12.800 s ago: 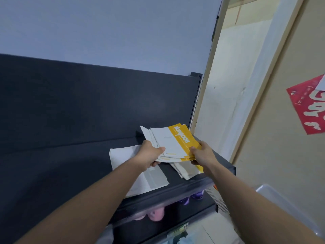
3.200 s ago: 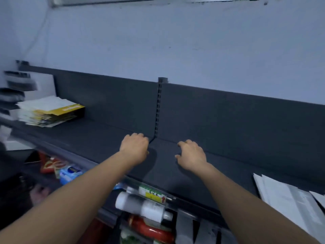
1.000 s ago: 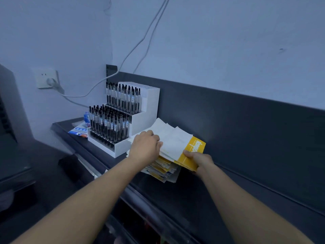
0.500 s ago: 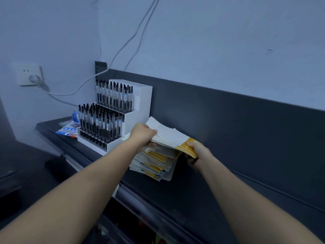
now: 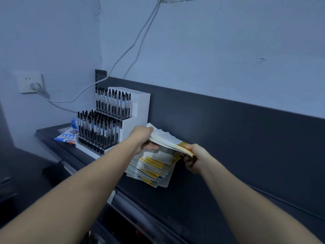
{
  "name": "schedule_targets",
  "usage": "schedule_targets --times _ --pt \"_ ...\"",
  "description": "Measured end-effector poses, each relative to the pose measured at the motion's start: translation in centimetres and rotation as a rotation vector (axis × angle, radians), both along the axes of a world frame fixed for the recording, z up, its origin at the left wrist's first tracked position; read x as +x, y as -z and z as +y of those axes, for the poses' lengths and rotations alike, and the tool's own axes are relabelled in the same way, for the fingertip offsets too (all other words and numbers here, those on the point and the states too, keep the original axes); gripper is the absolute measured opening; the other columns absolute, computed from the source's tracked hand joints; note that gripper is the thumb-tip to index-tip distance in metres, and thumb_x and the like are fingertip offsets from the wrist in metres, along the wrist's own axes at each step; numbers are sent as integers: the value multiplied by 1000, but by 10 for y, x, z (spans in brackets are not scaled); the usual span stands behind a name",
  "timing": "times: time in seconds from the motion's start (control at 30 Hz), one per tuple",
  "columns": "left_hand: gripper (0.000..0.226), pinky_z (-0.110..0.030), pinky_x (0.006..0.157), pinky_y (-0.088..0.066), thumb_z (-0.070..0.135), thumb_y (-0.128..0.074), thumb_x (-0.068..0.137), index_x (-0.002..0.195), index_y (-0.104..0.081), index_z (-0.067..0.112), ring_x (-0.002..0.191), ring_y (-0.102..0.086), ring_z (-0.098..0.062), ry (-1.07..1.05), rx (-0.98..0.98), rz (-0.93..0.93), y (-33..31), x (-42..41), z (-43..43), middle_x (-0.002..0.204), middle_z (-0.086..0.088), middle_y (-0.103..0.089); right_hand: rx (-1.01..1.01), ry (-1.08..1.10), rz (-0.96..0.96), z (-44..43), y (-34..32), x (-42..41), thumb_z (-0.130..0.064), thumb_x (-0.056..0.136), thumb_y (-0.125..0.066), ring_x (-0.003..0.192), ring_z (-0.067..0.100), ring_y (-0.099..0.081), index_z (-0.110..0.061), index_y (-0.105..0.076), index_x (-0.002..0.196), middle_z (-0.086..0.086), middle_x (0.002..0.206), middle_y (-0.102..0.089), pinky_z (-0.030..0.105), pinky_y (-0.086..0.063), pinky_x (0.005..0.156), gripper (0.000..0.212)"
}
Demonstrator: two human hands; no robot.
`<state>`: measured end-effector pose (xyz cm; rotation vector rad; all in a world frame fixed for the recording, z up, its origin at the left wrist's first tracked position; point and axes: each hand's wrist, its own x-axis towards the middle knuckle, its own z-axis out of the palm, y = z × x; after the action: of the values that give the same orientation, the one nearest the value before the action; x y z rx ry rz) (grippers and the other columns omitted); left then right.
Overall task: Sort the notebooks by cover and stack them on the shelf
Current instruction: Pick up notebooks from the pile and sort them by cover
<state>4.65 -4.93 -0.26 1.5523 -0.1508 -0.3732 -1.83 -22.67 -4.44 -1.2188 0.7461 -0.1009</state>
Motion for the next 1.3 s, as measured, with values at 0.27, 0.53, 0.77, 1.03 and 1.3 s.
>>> schedule_targets --times 0.27,0.53,0.77,1.03,1.3 --pt "26 -27 44 -56 29 -66 90 91 -54 7 57 -63 -23 -7 70 -156 11 3 0 86 -16 -67 -52 86 -60 -6 -2 -13 -26 91 -65 59 16 -58 -13 -57 90 3 77 -63 21 -40 39 15" --pt "39 -23 38 -39 34 -71 86 89 -63 -4 42 -48 -24 8 161 -223 17 -3 3 67 -20 -64 -177 131 -140 0 3 -19 -27 96 -58 90 27 -64 -12 -58 110 9 109 -67 33 -51 61 21" --pt "46 -33 68 -49 49 -67 84 93 -66 4 76 -64 -29 -30 382 -375 20 -6 10 87 -12 -68 -232 138 -182 9 4 -23 -31 95 -57 91 26 -66 -15 -59 109 7 108 -68 30 -52 60 21" --pt "31 -38 77 -56 20 -78 78 100 -61 4 83 -67 -29 0 598 -479 18 -1 23 95 -13 -70 -269 -3 -94 38 -1 -11 -19 96 -57 90 27 -64 -8 -55 107 11 106 -66 39 -55 72 16" --pt "30 -36 84 -29 39 -68 82 103 -64 17 106 -55 -24 -79 969 -709 28 3 20 102 -1 -67 -636 -4 54 32 23 8 -38 70 -74 97 29 -63 -13 -64 102 9 110 -65 46 -57 83 42"
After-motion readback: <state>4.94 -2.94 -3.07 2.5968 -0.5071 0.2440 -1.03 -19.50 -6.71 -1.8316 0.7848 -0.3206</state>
